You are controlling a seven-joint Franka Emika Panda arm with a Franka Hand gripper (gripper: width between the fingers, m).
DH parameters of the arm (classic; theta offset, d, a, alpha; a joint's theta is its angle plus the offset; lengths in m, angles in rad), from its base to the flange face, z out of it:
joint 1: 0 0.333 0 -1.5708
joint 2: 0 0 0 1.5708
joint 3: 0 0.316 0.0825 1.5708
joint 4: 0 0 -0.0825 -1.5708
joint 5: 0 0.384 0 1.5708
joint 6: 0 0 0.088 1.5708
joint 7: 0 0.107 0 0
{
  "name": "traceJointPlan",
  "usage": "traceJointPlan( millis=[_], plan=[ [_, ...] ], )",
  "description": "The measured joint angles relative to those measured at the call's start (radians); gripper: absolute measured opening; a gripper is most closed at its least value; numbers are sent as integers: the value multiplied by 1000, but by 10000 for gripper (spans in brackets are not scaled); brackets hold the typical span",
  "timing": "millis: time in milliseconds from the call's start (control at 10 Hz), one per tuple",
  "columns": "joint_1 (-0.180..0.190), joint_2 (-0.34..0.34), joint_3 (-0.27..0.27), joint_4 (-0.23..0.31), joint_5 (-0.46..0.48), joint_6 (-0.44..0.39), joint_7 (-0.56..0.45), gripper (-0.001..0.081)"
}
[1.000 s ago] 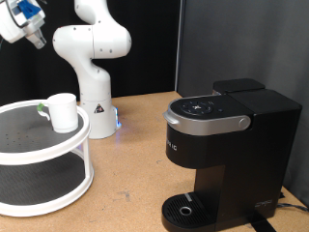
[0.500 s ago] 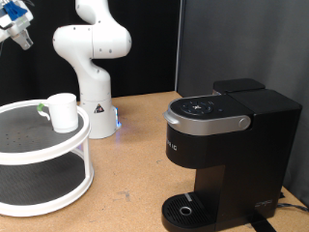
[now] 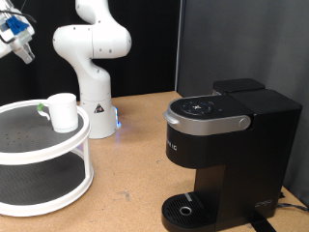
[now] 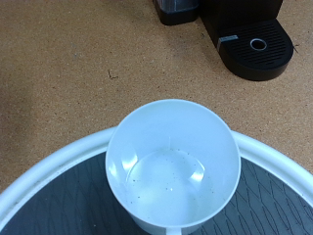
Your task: Make a cup of coffee with the keurig machine
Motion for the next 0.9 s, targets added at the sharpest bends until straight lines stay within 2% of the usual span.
traceJointPlan(
  millis=[500,700,800,900],
  plan=[
    [0,13,-23,-122,0,189,-10,0],
    [1,23,-32,-155,0,232,-25,257],
    [1,28,-39,-168,0,251,-40,257],
    [2,30,-49,-182,5,277,-63,432]
  ],
)
